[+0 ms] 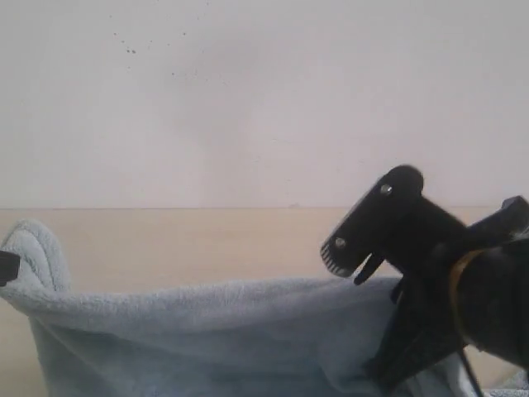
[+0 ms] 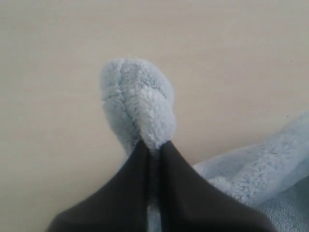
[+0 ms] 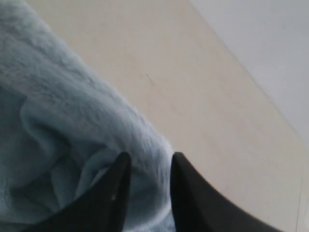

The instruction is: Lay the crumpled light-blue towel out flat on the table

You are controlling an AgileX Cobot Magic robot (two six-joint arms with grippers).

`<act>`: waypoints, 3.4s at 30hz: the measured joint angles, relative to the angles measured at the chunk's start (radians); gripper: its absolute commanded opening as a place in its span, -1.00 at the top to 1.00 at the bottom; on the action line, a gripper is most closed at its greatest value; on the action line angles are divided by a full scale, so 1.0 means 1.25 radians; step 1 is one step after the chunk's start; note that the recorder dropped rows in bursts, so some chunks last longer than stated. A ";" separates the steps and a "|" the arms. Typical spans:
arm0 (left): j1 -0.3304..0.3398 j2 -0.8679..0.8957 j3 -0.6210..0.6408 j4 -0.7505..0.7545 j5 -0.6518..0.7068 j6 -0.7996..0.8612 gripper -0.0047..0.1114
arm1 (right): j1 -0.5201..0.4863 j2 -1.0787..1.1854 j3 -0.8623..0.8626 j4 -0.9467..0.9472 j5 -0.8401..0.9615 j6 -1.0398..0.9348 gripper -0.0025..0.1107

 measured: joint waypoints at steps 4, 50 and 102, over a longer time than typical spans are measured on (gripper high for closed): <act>0.000 0.006 0.000 0.002 0.013 0.011 0.85 | 0.000 0.087 0.000 0.002 0.054 0.090 0.22; 0.000 0.006 0.052 -0.057 0.015 0.075 0.85 | -0.965 0.302 0.062 1.411 -0.012 -1.013 0.67; 0.000 -0.095 0.052 -0.057 0.015 0.071 0.85 | -0.965 0.199 -0.044 1.613 0.239 -1.251 0.96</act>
